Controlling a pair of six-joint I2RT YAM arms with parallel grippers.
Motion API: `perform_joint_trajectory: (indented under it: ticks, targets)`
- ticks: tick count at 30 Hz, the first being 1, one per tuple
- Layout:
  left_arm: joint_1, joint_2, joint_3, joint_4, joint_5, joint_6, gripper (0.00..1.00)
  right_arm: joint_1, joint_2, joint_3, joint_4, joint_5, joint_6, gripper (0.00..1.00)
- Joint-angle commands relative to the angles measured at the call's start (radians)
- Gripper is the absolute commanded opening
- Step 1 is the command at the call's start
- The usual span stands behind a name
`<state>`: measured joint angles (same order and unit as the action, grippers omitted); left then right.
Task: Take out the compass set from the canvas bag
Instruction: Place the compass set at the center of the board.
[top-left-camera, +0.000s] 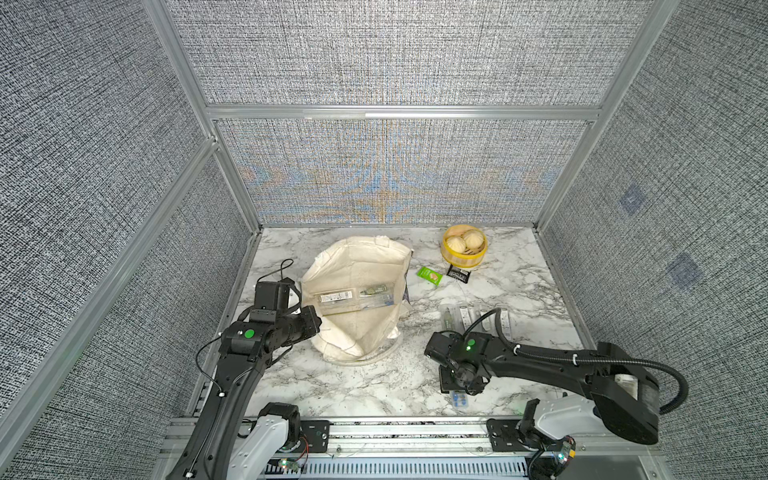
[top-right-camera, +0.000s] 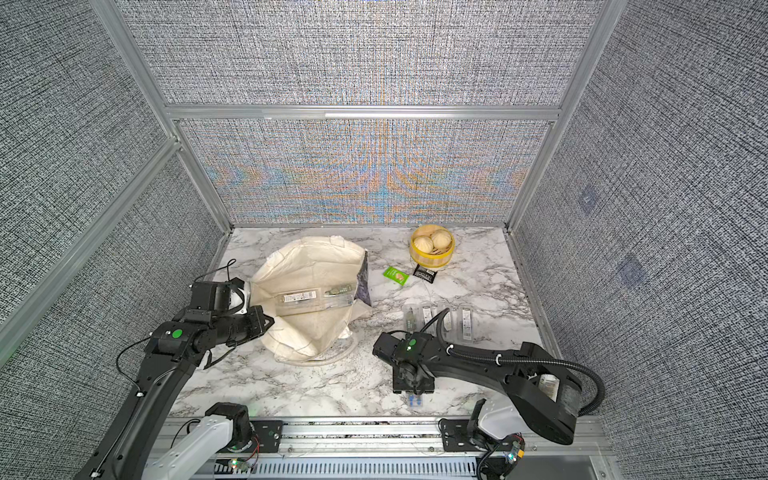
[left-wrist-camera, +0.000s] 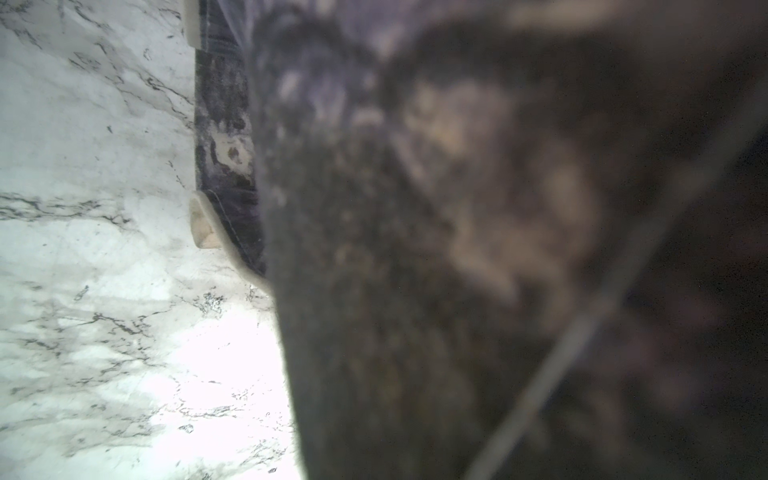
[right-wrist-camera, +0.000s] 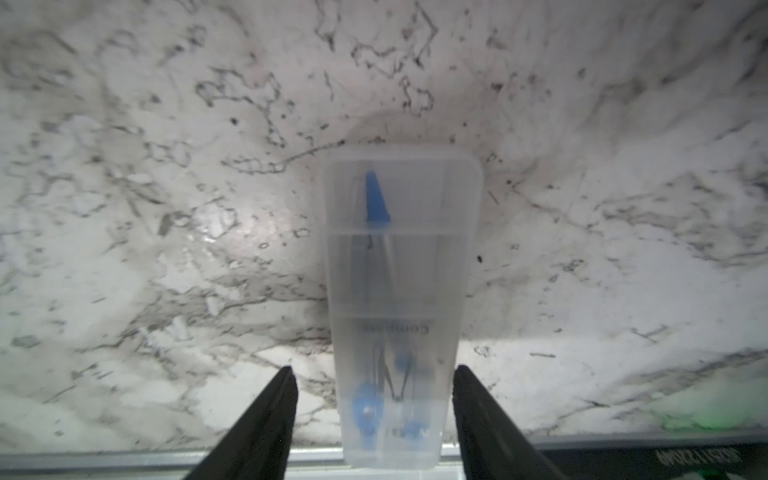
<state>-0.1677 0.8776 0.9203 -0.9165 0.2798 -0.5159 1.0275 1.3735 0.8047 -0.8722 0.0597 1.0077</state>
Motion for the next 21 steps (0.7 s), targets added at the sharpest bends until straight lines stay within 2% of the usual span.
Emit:
perform_joint_trajectory:
  ticks: [1, 7, 10, 13, 17, 21]
  targets:
    - [0.002, 0.004, 0.012, 0.019, -0.011, 0.008, 0.00, -0.004, -0.045, 0.065, -0.159, 0.075, -0.041, 0.62]
    - [0.002, 0.000, 0.012, 0.008, -0.012, 0.000, 0.00, -0.029, -0.100, 0.308, -0.278, 0.182, -0.283, 0.63]
    - [0.002, -0.010, 0.009, 0.000, -0.014, -0.002, 0.00, -0.037, -0.099, 0.433, -0.306, 0.176, -0.415, 0.61]
    - [0.003, -0.017, 0.005, -0.005, -0.004, 0.003, 0.00, -0.023, -0.103, 0.555, -0.275, 0.117, -0.637, 0.57]
    - [0.002, -0.011, 0.011, -0.024, 0.017, 0.007, 0.00, 0.024, -0.097, 0.615, -0.121, 0.024, -1.032, 0.50]
    - [0.002, -0.014, 0.025, -0.071, 0.014, 0.009, 0.00, 0.092, -0.020, 0.712, -0.030, -0.005, -1.360, 0.45]
